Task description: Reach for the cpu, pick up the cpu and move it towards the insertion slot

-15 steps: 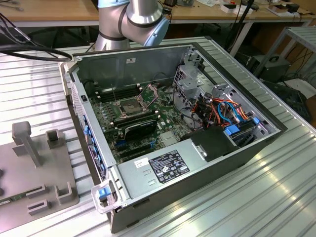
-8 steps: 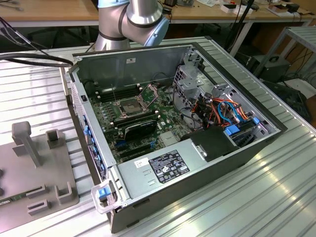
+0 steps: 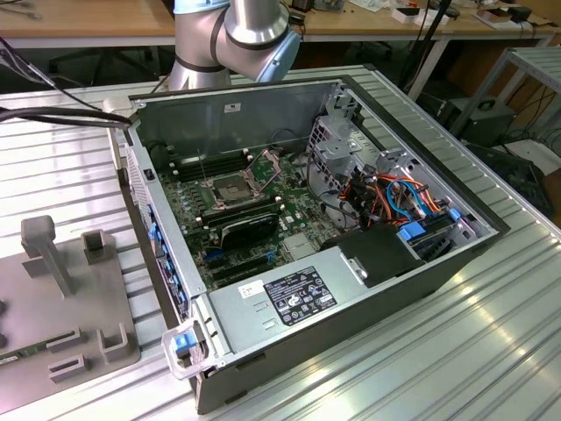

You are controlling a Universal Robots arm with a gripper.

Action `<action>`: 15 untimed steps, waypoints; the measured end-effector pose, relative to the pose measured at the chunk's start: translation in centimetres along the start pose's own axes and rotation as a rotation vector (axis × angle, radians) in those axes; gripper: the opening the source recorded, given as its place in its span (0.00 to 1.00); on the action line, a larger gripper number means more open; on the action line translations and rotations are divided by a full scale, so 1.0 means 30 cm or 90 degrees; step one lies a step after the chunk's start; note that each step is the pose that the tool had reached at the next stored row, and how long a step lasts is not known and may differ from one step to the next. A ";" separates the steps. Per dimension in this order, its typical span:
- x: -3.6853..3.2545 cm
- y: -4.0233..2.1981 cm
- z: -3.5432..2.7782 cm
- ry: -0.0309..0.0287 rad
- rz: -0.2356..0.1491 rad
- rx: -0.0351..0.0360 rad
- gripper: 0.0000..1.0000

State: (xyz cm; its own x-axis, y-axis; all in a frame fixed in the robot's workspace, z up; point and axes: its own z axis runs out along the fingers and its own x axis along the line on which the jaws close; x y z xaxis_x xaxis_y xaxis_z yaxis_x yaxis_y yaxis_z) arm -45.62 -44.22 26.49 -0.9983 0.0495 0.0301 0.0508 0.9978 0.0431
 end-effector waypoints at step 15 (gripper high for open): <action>-0.030 -0.034 0.108 0.0012 0.001 0.0000 0.62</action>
State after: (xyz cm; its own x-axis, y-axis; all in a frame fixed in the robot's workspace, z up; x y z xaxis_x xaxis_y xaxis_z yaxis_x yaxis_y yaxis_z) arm -44.86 -45.13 23.20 -0.9982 0.0504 0.0321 0.0517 0.9977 0.0430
